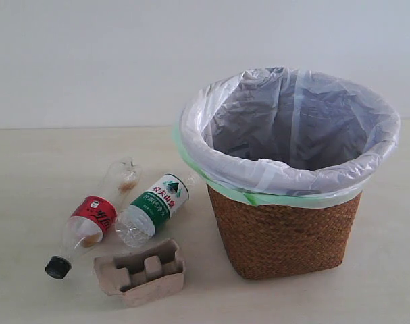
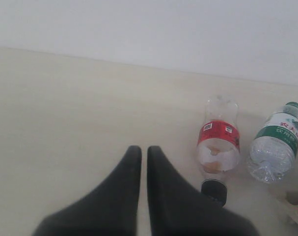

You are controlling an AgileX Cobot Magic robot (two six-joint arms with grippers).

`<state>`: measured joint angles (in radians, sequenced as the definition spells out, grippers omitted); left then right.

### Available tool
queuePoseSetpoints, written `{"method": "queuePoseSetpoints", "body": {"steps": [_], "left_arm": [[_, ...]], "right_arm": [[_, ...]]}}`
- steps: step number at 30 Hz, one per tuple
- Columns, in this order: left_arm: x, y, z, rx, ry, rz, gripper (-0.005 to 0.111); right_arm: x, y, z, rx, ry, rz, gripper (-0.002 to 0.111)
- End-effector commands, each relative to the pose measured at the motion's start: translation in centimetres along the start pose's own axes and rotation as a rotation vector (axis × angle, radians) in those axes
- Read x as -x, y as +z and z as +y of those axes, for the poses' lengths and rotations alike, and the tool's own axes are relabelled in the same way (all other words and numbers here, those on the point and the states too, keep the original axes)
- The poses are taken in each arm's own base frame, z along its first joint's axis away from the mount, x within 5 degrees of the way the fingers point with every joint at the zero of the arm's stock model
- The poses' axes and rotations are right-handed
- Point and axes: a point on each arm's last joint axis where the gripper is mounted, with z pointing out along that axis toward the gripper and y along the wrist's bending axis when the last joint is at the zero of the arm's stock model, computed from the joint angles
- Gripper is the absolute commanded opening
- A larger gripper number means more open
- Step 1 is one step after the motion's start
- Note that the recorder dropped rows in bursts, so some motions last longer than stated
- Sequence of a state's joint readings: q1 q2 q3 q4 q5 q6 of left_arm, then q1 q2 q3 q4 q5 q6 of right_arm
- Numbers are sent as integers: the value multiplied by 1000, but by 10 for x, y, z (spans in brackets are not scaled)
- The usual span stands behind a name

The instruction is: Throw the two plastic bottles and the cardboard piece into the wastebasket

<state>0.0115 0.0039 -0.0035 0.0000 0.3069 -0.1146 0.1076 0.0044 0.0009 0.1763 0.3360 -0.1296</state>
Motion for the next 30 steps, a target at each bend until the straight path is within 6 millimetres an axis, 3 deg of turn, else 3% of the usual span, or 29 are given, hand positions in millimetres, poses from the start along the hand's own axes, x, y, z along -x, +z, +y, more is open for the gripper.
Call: {"method": "queuePoseSetpoints", "body": {"steps": [1,11,13,20,23,30], "left_arm": [[-1,0,-2,-26,-108,0,4],[1,-2,-18,-204,-718,56,4],[3,-2,-19,-219,-776,44,4],[13,-2,-14,-210,-838,-77,4],[14,-2,-13,-201,-747,-99,4],[60,-19,-22,-251,-503,-188,4]], "right_arm": [[1,0,0,-7,-8,-12,0],[1,0,0,-7,-8,-12,0],[1,0,0,-7,-8,-12,0],[1,0,0,-7,-8,-12,0],[1,0,0,-7,-8,-12,0],[1,0,0,-7,-8,-12,0]]}}
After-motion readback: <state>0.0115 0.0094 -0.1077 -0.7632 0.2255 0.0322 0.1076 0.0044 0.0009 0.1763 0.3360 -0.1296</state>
